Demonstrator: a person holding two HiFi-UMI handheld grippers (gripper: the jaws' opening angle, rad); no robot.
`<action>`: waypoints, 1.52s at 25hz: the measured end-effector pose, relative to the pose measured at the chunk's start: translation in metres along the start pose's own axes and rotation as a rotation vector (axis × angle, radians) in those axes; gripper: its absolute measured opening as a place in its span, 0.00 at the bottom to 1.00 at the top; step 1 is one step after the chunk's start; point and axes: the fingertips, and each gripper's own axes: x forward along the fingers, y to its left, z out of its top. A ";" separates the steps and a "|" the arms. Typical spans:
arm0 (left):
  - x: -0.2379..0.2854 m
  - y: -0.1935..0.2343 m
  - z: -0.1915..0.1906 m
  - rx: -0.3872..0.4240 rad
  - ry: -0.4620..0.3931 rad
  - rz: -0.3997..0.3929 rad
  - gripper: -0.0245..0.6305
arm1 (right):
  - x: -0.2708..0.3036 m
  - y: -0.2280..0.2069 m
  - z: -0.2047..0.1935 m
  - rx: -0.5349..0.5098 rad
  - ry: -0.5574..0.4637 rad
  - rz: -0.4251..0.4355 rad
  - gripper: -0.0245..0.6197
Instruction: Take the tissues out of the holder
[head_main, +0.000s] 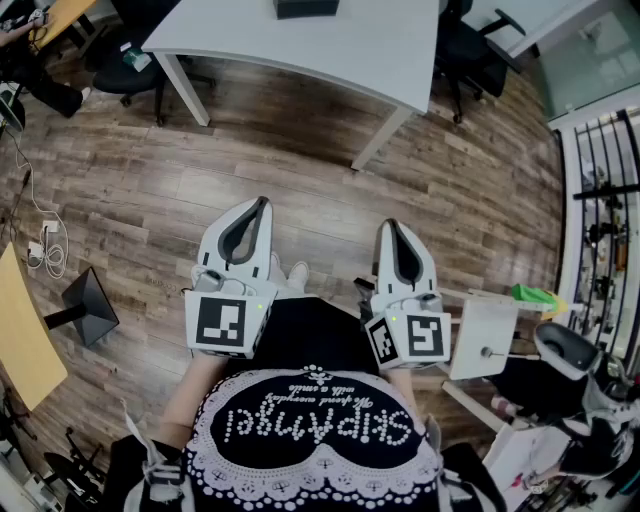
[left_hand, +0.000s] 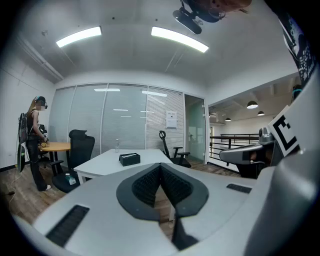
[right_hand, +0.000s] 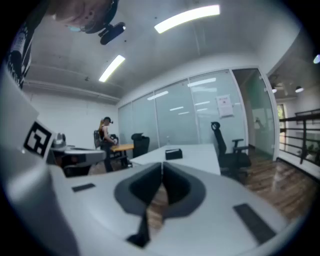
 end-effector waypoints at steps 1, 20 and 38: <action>0.000 0.001 -0.001 -0.001 -0.001 0.000 0.07 | 0.000 0.000 -0.001 0.000 0.001 -0.001 0.09; -0.001 0.010 0.008 0.015 -0.012 0.026 0.07 | 0.010 0.001 0.004 0.011 -0.018 0.038 0.09; 0.018 0.013 0.008 0.026 -0.004 0.041 0.07 | 0.005 -0.033 -0.004 0.060 0.002 -0.011 0.09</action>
